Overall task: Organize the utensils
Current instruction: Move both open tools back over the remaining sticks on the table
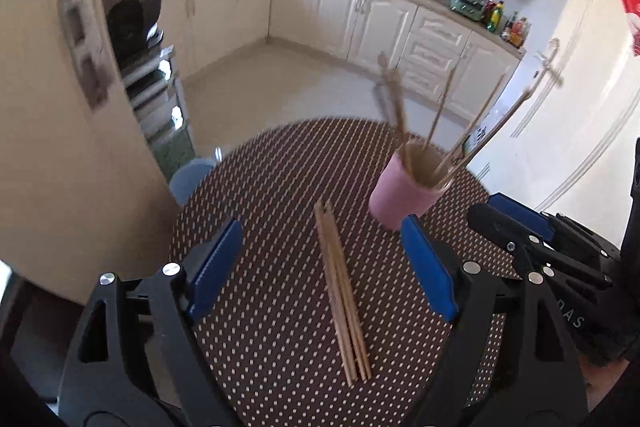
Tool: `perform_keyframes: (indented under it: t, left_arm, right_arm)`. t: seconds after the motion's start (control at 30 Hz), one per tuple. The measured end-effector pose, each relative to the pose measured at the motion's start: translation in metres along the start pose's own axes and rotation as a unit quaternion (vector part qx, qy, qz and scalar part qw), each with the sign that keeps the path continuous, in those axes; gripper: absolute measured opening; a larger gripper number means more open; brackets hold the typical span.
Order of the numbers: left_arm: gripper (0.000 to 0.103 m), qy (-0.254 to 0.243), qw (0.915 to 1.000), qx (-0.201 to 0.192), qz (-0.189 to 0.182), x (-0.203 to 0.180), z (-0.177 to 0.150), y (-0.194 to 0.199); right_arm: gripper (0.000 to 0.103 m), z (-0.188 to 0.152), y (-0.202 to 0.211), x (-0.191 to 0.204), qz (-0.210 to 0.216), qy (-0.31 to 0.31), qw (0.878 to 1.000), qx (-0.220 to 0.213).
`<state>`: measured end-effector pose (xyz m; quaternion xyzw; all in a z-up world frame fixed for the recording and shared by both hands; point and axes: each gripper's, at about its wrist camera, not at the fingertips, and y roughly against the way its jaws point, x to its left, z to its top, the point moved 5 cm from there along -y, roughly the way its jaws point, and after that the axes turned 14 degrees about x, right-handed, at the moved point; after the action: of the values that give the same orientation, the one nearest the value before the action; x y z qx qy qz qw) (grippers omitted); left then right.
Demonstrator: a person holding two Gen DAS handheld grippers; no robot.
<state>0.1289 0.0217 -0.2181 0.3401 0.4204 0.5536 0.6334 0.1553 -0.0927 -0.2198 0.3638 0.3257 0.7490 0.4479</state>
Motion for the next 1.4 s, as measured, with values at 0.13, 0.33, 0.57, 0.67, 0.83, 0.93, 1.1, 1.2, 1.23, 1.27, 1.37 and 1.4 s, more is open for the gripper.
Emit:
perform_keyframes:
  t: [0.13, 0.33, 0.57, 0.67, 0.83, 0.93, 1.1, 1.2, 1.23, 1.27, 1.37, 1.4]
  left_arm:
    - [0.081, 0.029, 0.9988, 0.039, -0.010, 0.016, -0.014, -0.026]
    - [0.081, 0.036, 0.9951, 0.091, -0.011, 0.019, -0.029, -0.069]
    - [0.081, 0.037, 0.9885, 0.146, 0.017, 0.016, -0.034, -0.126]
    - [0.081, 0.033, 0.9855, 0.162, 0.041, 0.017, -0.034, -0.144]
    - [0.081, 0.029, 0.9816, 0.179, 0.059, 0.017, -0.033, -0.164]
    - [0.081, 0.024, 0.9792, 0.190, 0.066, 0.018, -0.031, -0.174]
    - [0.081, 0.032, 0.9761, 0.204, 0.068, 0.017, -0.031, -0.189]
    - [0.081, 0.027, 0.9752, 0.209, 0.067, 0.013, -0.027, -0.193]
    - [0.081, 0.023, 0.9750, 0.210, 0.070, 0.011, -0.026, -0.194]
    - [0.081, 0.016, 0.9744, 0.211, 0.076, 0.008, -0.024, -0.196]
    - [0.082, 0.004, 0.9720, 0.216, 0.093, 0.003, -0.019, -0.201]
    - [0.082, 0.011, 0.9718, 0.218, 0.090, 0.004, -0.017, -0.202]
  right_arm:
    - [0.032, -0.012, -0.025, 0.002, 0.009, -0.007, 0.999, 0.037]
    - [0.032, -0.028, -0.057, -0.008, 0.022, -0.029, 0.996, 0.084]
    - [0.032, -0.041, -0.079, -0.031, 0.028, -0.050, 0.991, 0.122]
    - [0.032, -0.045, -0.085, -0.040, 0.029, -0.055, 0.989, 0.131]
    - [0.032, -0.046, -0.095, -0.050, 0.035, -0.064, 0.987, 0.143]
    - [0.032, -0.045, -0.100, -0.056, 0.038, -0.067, 0.986, 0.148]
    - [0.032, -0.041, -0.107, -0.062, 0.045, -0.072, 0.985, 0.151]
    - [0.032, -0.040, -0.111, -0.065, 0.046, -0.075, 0.984, 0.155]
    - [0.032, -0.039, -0.113, -0.066, 0.046, -0.076, 0.984, 0.156]
    - [0.032, -0.040, -0.114, -0.067, 0.047, -0.077, 0.983, 0.158]
    - [0.032, -0.038, -0.117, -0.069, 0.048, -0.078, 0.983, 0.161]
    - [0.032, -0.038, -0.116, -0.069, 0.048, -0.078, 0.983, 0.162]
